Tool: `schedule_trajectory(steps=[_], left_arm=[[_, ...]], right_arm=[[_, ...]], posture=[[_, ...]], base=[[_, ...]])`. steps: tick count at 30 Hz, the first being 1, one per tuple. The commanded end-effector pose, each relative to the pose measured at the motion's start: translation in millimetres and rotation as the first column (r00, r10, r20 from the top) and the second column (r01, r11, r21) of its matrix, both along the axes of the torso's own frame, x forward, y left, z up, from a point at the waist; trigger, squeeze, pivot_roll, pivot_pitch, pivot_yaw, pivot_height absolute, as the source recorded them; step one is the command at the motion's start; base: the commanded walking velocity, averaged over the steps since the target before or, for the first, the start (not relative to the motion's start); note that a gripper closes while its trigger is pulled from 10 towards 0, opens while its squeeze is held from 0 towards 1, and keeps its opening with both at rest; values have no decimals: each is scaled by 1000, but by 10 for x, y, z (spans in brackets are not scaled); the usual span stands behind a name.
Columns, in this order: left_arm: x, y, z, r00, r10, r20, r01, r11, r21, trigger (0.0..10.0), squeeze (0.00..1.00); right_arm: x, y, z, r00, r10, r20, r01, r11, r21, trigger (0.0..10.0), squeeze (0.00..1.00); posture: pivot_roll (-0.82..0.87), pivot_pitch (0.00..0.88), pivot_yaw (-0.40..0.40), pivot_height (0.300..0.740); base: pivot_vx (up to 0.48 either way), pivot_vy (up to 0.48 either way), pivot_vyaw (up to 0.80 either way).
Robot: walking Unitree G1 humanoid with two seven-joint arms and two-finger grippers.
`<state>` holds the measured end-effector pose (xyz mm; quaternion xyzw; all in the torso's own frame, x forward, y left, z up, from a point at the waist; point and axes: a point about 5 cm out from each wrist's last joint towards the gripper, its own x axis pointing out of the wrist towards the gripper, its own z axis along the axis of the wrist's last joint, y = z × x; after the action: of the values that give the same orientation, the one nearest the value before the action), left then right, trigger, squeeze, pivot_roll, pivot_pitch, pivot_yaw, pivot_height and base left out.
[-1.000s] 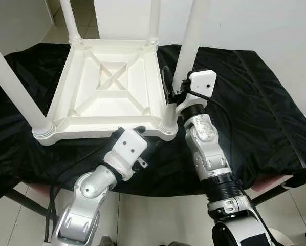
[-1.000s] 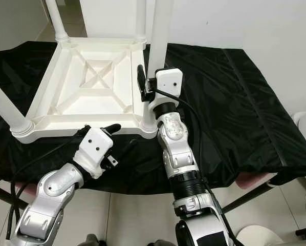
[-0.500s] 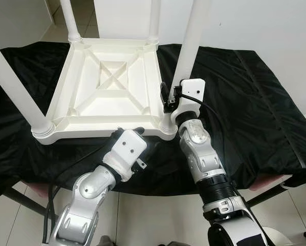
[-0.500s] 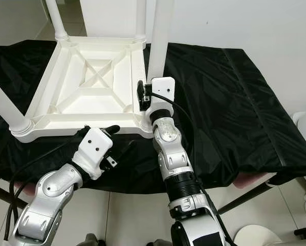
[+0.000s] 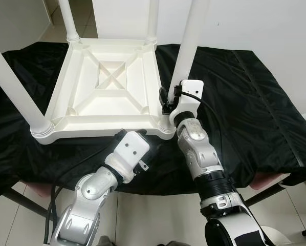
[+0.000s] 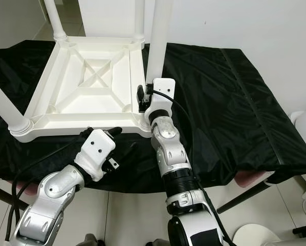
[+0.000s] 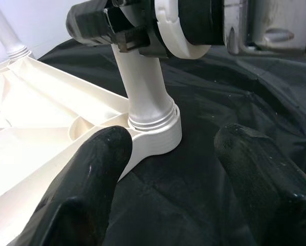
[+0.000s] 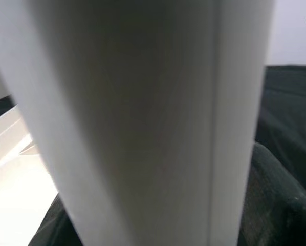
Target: Building children table
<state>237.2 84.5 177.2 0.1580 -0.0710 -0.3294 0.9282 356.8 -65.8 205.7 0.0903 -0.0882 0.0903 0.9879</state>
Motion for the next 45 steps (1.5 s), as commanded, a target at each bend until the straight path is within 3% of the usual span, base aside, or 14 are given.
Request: schedule_trajectory(steps=[1,16,20,22,31,34,35,36,37,38,39,42,43,45], left_arm=[[-19,-18,11,1000,16,5,-16,1000,-1,10000,0],[-113,-75,134,997,-78,-12,78,997,-10,10000,0],[-101,-96,143,997,-79,-3,79,997,-5,10000,0],[-101,-96,143,997,-79,-3,79,997,-5,10000,0],[-97,-116,155,997,-76,-1,76,997,-9,10000,0],[-110,-122,163,997,-76,-9,75,997,-11,10000,0],[-110,-122,163,997,-76,-9,75,997,-11,10000,0],[-115,-120,156,997,-74,-15,74,997,-12,10000,0],[-115,-120,156,997,-74,-15,74,997,-12,10000,0],[-117,-122,156,997,-74,-16,74,997,-12,10000,0],[-117,-122,156,997,-74,-16,74,997,-12,10000,0],[-105,-109,167,998,-61,-11,61,998,-14,10000,0],[-105,-109,167,998,-61,-11,61,998,-14,10000,0],[-100,-137,157,998,-64,-12,63,998,-12,10000,0]], right_arm=[[33,43,16,999,21,-44,-18,998,62,10000,0],[70,44,-76,977,78,-197,-16,954,300,10000,0],[81,32,-229,941,160,-299,26,844,535,10000,0],[81,32,-229,941,160,-299,26,844,535,10000,0],[76,57,-286,907,326,-267,-17,660,751,10000,0],[51,48,-285,885,425,-188,-64,512,857,10000,0],[51,48,-285,885,425,-188,-64,512,857,10000,0],[40,29,-292,875,461,-146,-70,421,904,10000,0],[40,29,-292,875,461,-146,-70,421,904,10000,0],[31,-10,-305,864,493,-98,-65,303,951,10000,0],[31,-10,-305,864,493,-98,-65,303,951,10000,0],[33,-151,-394,862,507,-1,-20,35,999,10000,0],[33,-151,-394,862,507,-1,-20,35,999,10000,0],[28,-315,-531,880,472,57,-26,-73,997,10000,0]], posture=[[-35,89,-55,740],[-27,85,-62,740],[-33,83,-61,740],[-33,83,-61,740],[-39,87,-60,740],[-39,96,-60,740],[-39,96,-60,740],[-41,100,-57,740],[-41,100,-57,740],[-33,103,-59,740],[-33,103,-59,740],[-41,110,-59,740],[-41,110,-59,740],[-33,110,-63,740]], base=[[0,0,0],[0,0,0],[0,0,0],[0,0,0],[0,0,0],[0,0,0],[0,0,0],[0,0,0],[0,0,0],[0,0,0],[0,0,0],[0,0,0],[0,0,0],[0,0,0]])
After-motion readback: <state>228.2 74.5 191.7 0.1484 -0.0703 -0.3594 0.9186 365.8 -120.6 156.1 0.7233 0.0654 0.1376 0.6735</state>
